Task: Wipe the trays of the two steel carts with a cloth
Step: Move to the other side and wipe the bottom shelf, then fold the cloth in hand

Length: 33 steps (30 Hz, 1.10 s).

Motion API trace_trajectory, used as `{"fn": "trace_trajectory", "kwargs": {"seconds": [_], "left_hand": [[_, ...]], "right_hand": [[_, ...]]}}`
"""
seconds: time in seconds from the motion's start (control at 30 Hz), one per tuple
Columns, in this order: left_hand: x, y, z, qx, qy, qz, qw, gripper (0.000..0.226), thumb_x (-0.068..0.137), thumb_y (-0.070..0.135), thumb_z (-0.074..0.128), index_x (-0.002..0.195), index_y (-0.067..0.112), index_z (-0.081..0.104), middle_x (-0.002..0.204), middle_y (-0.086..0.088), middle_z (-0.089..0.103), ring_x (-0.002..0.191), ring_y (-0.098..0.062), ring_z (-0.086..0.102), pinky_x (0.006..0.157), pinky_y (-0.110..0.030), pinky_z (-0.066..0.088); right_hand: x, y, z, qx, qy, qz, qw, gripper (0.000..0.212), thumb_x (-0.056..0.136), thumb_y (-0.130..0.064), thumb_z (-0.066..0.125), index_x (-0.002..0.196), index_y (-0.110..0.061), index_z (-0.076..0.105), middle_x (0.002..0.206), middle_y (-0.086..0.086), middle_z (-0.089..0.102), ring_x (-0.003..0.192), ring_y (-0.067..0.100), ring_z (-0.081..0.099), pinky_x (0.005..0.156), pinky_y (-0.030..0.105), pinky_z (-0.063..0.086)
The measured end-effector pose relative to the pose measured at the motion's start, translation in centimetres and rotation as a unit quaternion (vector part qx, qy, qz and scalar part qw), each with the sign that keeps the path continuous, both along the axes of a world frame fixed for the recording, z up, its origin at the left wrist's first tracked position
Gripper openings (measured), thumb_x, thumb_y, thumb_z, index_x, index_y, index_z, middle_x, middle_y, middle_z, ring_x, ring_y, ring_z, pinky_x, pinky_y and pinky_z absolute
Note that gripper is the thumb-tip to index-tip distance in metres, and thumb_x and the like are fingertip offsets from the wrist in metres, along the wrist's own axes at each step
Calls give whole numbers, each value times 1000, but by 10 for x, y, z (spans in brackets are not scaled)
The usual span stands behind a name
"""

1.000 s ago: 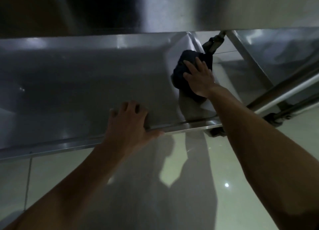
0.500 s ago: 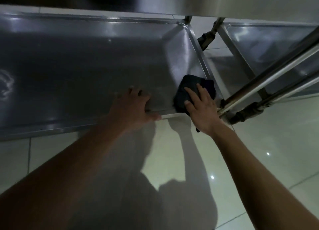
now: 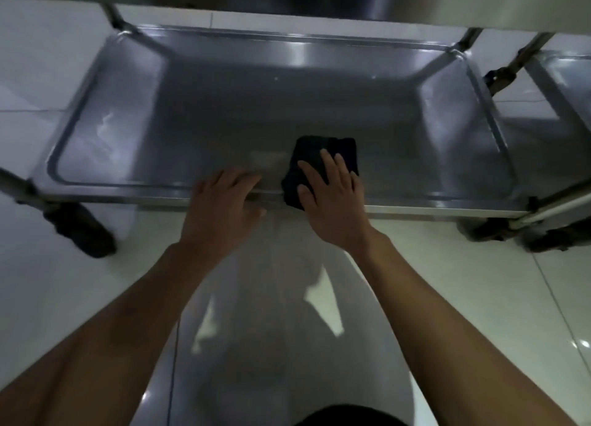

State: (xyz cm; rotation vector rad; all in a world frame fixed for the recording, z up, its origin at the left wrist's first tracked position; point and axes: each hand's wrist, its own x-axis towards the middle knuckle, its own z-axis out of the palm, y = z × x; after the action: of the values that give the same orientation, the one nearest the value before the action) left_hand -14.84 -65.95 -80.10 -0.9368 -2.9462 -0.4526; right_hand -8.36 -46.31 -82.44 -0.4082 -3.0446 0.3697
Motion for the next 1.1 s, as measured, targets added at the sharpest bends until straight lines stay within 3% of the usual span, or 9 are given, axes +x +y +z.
{"fn": "trace_trajectory", "kwargs": {"seconds": [0.27,0.4,0.53,0.63,0.8,0.93,1.1], "left_hand": [[-14,-79,5,-48,25,63,997,48,78,15,65,126,15,62,130,-5,60,121,-29,52,98,-47,44],[-20,-101,4,19,22,110,994,49,75,5,59,123,15,65,125,-4,64,119,-30,53,97,-45,45],[-21,-111,8,50,14,144,988,33,86,12,58,117,18,67,119,-3,66,115,-28,54,93,-43,44],[-22,-114,21,68,-22,169,983,26,91,16,52,112,15,68,115,-4,66,113,-29,55,92,-45,44],[-11,-144,60,-52,-95,143,984,33,98,28,42,123,20,61,125,-4,62,116,-26,55,94,-42,47],[14,-176,107,-85,-147,97,981,32,97,35,46,118,20,64,123,-7,64,117,-30,55,92,-43,48],[59,-208,191,-87,-221,96,967,36,99,38,46,126,19,63,126,-8,62,117,-28,56,94,-42,46]], "right_hand": [[-56,-89,-1,-58,-15,105,993,55,101,-59,27,153,-40,26,167,0,6,153,25,0,121,50,5],[-65,-114,4,-20,-2,132,991,55,98,-58,42,148,-38,37,164,2,19,151,26,13,116,49,17],[-63,-132,13,35,0,155,987,54,93,-45,56,144,-32,44,158,5,30,141,30,32,105,47,32],[-58,-138,26,30,-31,164,986,54,93,-38,59,145,-30,46,158,5,30,138,31,34,104,47,36],[-36,-142,70,-19,-83,153,985,54,91,-33,63,143,-26,51,155,9,36,133,35,40,104,50,40],[0,-157,124,-67,-87,133,985,53,86,-28,69,138,-20,58,149,11,46,129,33,48,104,47,43],[51,-181,218,-103,-101,128,981,54,80,-26,74,133,-20,62,143,8,54,123,31,53,98,41,48]]}}
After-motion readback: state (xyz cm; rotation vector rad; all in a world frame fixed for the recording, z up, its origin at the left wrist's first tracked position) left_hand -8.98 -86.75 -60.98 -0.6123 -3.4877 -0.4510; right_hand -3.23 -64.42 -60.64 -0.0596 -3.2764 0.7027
